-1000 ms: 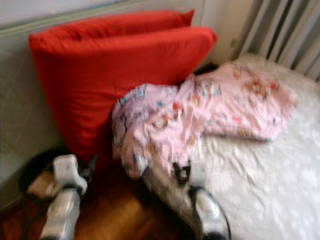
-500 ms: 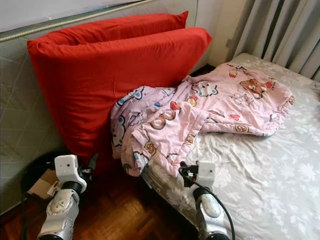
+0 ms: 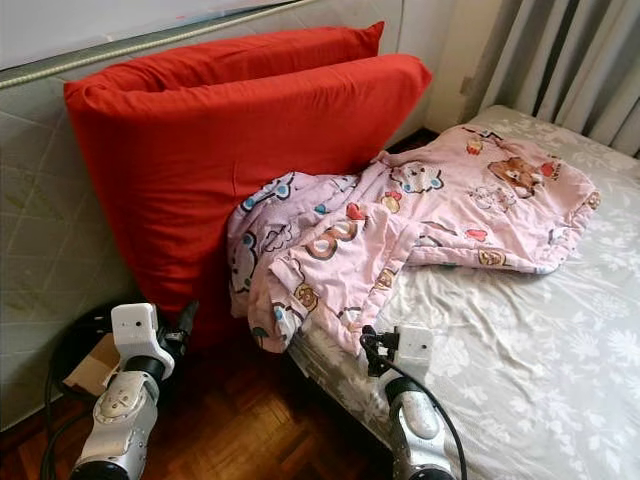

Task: Clean up the room

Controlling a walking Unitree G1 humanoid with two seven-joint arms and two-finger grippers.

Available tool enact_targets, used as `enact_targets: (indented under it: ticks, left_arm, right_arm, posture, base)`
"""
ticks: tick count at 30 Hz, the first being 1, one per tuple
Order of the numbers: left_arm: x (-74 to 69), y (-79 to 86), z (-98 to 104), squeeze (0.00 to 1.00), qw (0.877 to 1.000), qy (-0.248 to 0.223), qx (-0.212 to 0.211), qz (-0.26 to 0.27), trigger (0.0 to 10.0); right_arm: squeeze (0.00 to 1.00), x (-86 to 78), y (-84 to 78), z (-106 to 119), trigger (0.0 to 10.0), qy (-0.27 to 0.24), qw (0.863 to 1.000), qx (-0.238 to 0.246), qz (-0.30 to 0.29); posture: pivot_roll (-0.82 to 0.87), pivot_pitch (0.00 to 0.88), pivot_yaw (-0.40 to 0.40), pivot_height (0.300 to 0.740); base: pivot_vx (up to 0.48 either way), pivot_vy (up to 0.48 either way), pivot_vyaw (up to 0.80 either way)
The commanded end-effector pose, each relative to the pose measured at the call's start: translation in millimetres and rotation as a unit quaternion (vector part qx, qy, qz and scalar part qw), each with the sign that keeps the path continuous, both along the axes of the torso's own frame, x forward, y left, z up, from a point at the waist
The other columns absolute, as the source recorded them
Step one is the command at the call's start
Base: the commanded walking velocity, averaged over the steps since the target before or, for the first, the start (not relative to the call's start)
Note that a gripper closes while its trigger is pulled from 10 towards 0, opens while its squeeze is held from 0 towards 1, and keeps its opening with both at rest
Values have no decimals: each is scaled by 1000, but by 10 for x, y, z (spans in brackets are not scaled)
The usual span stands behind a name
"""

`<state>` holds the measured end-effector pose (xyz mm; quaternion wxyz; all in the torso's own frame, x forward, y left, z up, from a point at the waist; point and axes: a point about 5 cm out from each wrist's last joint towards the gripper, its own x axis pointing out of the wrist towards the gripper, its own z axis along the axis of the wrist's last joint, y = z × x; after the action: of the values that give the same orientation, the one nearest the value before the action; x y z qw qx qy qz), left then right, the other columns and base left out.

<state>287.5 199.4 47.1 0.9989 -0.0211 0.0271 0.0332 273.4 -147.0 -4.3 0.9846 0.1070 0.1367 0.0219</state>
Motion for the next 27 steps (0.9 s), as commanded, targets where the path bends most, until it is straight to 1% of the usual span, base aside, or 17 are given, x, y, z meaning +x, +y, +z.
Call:
enact_targets:
  ticks: [1,6,10,15,27]
  left_arm:
    - [-30,-2,-51,0,1000,11,-6,0,10000]
    - [-30,1,-65,0,1000,16,-12,2,10000]
    - [-23,1,-68,0,1000,19,-14,4,10000]
    - [-20,-3,-67,0,1000,19,-16,4,10000]
    - [-18,4,-61,0,1000,17,-18,6,10000]
  right_arm:
    - [0,-11,0,-11,10000,1,1000,2,-4]
    - [0,-1,19,-3,10000,0,1000,4,-4]
    - [0,4,15,-4,10000,3,1000,6,-9]
    - [0,-3,7,-10,10000,4,1000,6,-9]
    - [0,9,40,1,10000,1,1000,5,-6]
  posture:
    - [-33,25,-13,740]
    - [-35,26,-14,740]
    - [-37,33,-15,740]
    - [-36,43,-14,740]
    - [-32,50,-16,740]
  base:
    - [0,0,0]
    - [0,0,0]
    - [0,315,0]
    - [0,321,-729]
    - [0,321,0]
